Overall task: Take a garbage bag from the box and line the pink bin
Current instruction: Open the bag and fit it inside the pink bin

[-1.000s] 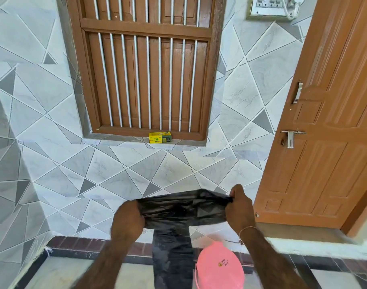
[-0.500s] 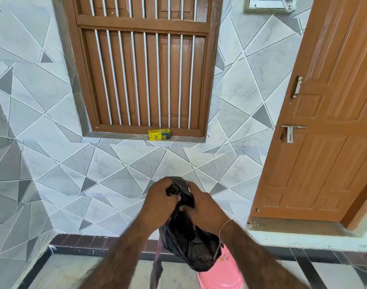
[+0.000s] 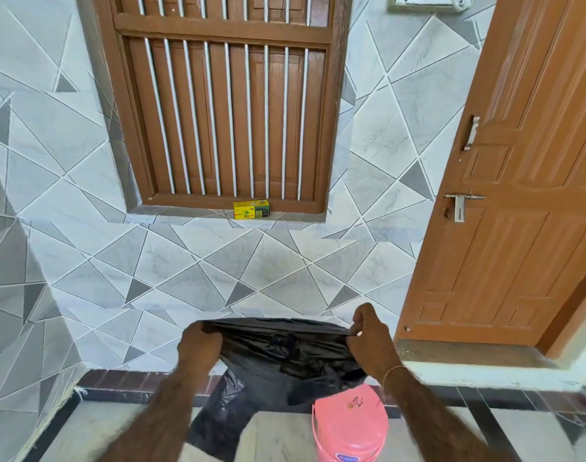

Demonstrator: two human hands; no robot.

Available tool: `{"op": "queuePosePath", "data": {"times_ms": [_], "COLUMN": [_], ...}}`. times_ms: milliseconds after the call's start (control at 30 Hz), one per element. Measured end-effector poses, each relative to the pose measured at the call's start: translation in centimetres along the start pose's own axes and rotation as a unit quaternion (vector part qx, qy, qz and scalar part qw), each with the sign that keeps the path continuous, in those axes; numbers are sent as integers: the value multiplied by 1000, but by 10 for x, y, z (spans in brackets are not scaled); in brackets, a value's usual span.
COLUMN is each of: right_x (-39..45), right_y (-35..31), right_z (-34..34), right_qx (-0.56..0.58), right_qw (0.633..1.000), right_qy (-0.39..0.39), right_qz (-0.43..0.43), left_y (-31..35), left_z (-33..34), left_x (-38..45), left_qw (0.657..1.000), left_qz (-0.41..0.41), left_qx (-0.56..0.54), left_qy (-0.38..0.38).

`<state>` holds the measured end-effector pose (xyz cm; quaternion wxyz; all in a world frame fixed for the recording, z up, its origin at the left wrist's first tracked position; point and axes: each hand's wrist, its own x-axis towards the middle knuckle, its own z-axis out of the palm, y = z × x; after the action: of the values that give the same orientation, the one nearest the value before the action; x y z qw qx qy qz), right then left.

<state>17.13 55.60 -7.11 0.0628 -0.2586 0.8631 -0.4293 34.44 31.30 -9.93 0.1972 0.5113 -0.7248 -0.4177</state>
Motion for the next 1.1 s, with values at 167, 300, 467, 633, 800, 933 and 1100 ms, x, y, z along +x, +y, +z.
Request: {"op": "queuePosePath", "data": {"times_ms": [167,300,467,633,800,933,1100], "right_x": [-11,-5,-9,-10,1,8,6], "right_y": [9,14,11,-29,-29,-21,-13], "right_z": [5,1,10,29,35,23,12], "right_qx": [-82,-186,-264,-178,78,77,-277], "right_qw": [996,976,932,930,982,986,936], "right_qy": [2,109,133,44,21,-22,27], "right_qz": [-28,-31,-209,-317,-171,-148,-215], "left_y": [50,84,106,117,110,87,66], "left_z": [3,-3,-3,-4,-25,-41,-38], "left_x": [-38,-49,-67,-73,-66,-53,-54], "left_qw": [965,944,942,912,930,969,878], "left_qz": [-9,-25,54,104,146,222,332], "left_qx": [-260,-316,-284,-315,-264,-51,345], "left_qy": [-7,-91,-171,-240,-208,-97,1]}}
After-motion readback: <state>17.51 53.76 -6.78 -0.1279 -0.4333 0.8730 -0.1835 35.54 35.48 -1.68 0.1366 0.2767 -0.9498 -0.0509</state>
